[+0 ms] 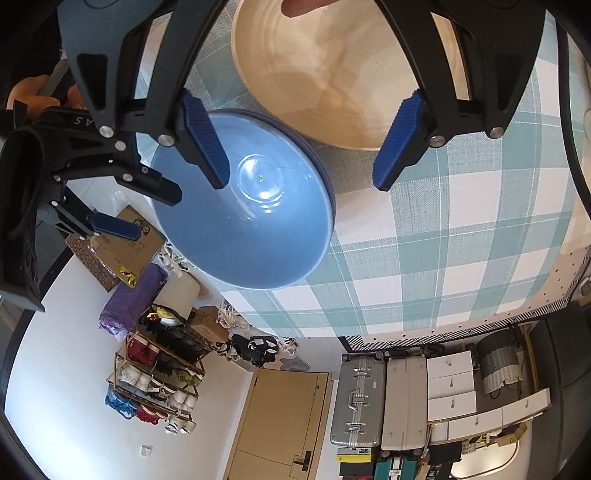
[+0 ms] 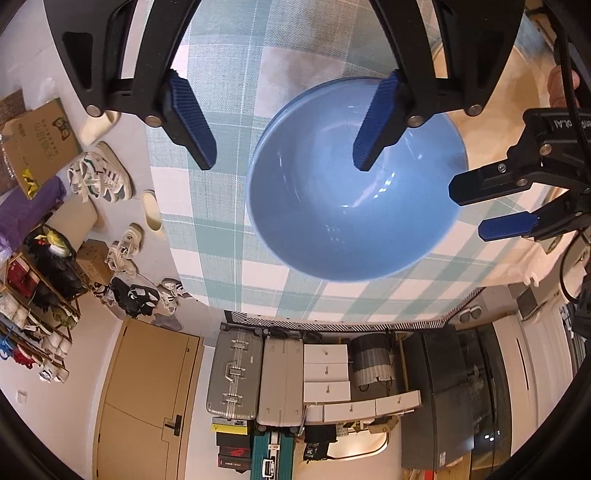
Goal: Organize plates and bowls
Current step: 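Open both grippers to release the stacked bowls, then move both grippers to the rim of the stacked blue bowls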
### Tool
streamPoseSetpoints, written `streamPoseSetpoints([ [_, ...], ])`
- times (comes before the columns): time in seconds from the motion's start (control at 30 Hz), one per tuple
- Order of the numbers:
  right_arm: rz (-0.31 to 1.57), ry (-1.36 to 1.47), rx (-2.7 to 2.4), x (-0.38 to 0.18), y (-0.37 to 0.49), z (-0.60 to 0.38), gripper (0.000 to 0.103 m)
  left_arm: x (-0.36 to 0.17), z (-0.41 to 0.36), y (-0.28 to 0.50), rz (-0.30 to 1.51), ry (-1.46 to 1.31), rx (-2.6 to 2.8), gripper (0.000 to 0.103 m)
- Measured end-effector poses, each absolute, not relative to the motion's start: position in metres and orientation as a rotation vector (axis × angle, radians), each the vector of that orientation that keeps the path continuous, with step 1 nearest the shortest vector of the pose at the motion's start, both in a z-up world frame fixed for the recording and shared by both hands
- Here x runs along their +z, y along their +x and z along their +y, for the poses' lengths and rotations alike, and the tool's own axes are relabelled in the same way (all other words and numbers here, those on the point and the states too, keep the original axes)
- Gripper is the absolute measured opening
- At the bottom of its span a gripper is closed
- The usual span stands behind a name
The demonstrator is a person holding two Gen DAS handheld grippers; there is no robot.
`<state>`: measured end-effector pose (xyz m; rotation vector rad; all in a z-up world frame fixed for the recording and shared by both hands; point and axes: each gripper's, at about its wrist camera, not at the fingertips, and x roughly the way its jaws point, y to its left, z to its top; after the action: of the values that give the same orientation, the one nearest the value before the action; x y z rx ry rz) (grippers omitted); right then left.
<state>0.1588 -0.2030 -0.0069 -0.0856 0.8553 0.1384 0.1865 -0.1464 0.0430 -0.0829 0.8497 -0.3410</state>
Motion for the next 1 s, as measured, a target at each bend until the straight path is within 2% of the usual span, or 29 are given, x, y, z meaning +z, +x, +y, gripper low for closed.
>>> streamPoseSetpoints([
  [0.13,0.845,-0.055,0.142,-0.002,0.158,-0.208,0.09,0.046,-0.14,0.19,0.846,-0.118,-0.34,0.083],
  [0.17,0.843,-0.047,0.137,-0.002,0.157,-0.209,0.093,0.046,-0.139,0.19,0.846,-0.121,-0.338,0.086],
  [0.23,0.841,-0.025,0.132,-0.003,0.158,-0.214,0.095,0.046,-0.138,0.191,0.847,-0.128,-0.336,0.099],
  [0.27,0.842,-0.014,0.133,-0.004,0.158,-0.215,0.096,0.046,-0.136,0.191,0.839,-0.137,-0.338,0.1],
  [0.9,0.886,0.201,0.181,-0.036,0.178,-0.236,0.097,0.0,-0.13,0.22,0.931,-0.242,-0.336,0.1],
  [1.0,0.894,0.227,0.2,-0.041,0.181,-0.238,0.096,-0.005,-0.131,0.223,0.937,-0.251,-0.341,0.096],
])
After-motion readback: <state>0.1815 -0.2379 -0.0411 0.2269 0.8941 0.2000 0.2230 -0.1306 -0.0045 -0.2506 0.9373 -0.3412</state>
